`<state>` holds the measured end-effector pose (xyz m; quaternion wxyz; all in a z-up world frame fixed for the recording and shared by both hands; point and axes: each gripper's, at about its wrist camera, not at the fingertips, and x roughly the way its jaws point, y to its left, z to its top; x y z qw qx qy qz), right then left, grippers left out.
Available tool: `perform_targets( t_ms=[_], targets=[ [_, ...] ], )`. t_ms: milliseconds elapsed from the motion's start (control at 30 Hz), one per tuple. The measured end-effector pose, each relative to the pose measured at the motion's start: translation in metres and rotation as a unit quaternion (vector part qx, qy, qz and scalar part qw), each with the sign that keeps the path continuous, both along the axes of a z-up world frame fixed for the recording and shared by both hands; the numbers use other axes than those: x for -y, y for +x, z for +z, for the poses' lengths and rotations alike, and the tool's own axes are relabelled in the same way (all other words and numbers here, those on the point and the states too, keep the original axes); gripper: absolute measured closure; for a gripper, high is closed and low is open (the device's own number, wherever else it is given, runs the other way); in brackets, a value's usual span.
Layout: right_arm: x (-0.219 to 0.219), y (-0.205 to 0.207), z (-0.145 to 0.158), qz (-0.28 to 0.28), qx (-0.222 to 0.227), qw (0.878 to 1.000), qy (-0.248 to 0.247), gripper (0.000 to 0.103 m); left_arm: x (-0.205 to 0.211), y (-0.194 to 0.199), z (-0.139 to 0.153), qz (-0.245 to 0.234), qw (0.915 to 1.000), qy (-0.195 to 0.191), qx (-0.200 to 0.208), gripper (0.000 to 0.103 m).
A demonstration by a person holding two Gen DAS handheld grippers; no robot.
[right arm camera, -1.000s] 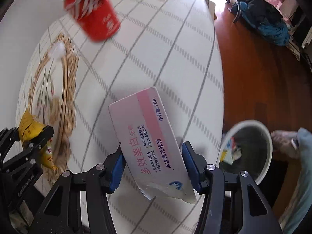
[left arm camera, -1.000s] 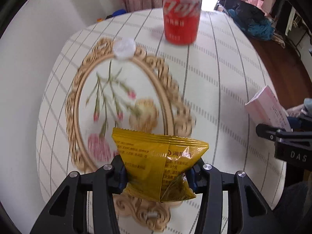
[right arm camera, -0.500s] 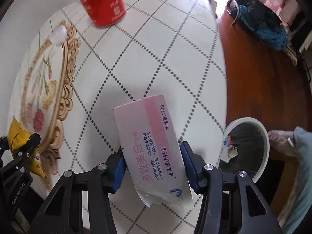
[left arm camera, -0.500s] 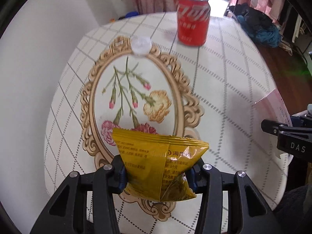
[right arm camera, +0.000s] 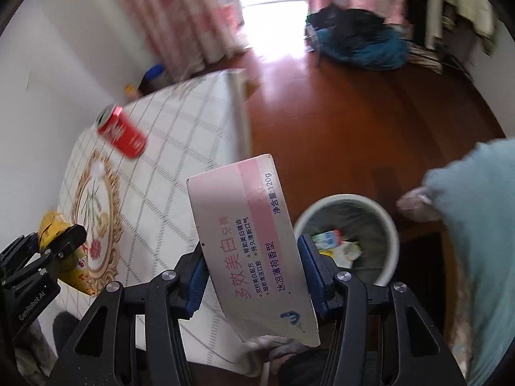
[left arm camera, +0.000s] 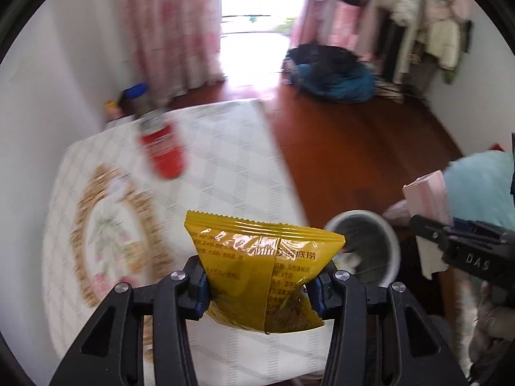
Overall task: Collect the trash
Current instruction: 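Carry wrapper and pink box over the white bin and open both tools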
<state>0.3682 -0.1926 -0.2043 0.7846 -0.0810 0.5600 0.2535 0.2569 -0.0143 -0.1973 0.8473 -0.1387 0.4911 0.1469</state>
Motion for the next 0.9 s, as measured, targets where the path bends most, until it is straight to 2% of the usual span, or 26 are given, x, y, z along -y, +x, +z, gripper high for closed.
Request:
perform_targets(
  t_ms=[100,200,300,400,533,633,733,767,800,833,867,900],
  targets=[
    [0.041,0.015,0.006,-0.035,0.006,0.999,0.0,0.048,0.028,0.033,-0.004,-0.035,0.999,-0.027,0.002,0.059],
    [0.079,0.033,-0.004,-0.072,0.001,0.997,-0.008,0.048,0.05,0.065,-0.017,-0.063,0.9968,-0.05,-0.004,0.059],
    [0.104,0.048,-0.03,-0.099,-0.013,0.995,-0.02,0.048,0.067,0.095,-0.042,-0.089,0.991,-0.098,-0.022,0.059],
    [0.128,0.064,-0.065,-0.122,-0.041,0.991,-0.031,0.048,0.083,0.13,-0.077,-0.108,0.9813,-0.149,-0.057,0.059],
    [0.143,0.08,-0.108,-0.139,-0.077,0.987,-0.034,0.048,0.099,0.163,-0.113,-0.12,0.9707,-0.184,-0.098,0.059],
    [0.147,0.091,-0.133,-0.148,-0.094,0.984,-0.035,0.048,0.102,0.177,-0.137,-0.111,0.9644,-0.205,-0.125,0.059],
    [0.145,0.099,-0.152,-0.153,-0.105,0.982,-0.036,0.048,0.102,0.183,-0.153,-0.103,0.9611,-0.213,-0.144,0.057],
    [0.144,0.1,-0.156,-0.155,-0.107,0.982,-0.034,0.048,0.1,0.183,-0.156,-0.1,0.96,-0.217,-0.146,0.052],
    [0.144,0.101,-0.161,-0.155,-0.108,0.981,-0.035,0.048,0.099,0.184,-0.159,-0.094,0.9587,-0.224,-0.147,0.035],
    [0.142,0.101,-0.164,-0.155,-0.109,0.981,-0.035,0.048,0.097,0.183,-0.16,-0.091,0.9584,-0.228,-0.145,0.013],
    [0.142,0.105,-0.168,-0.158,-0.111,0.981,-0.036,0.048,0.096,0.182,-0.161,-0.088,0.9584,-0.231,-0.143,0.006],
    [0.141,0.107,-0.172,-0.159,-0.114,0.98,-0.039,0.047,0.095,0.181,-0.162,-0.085,0.9584,-0.232,-0.142,0.004]
  ],
)
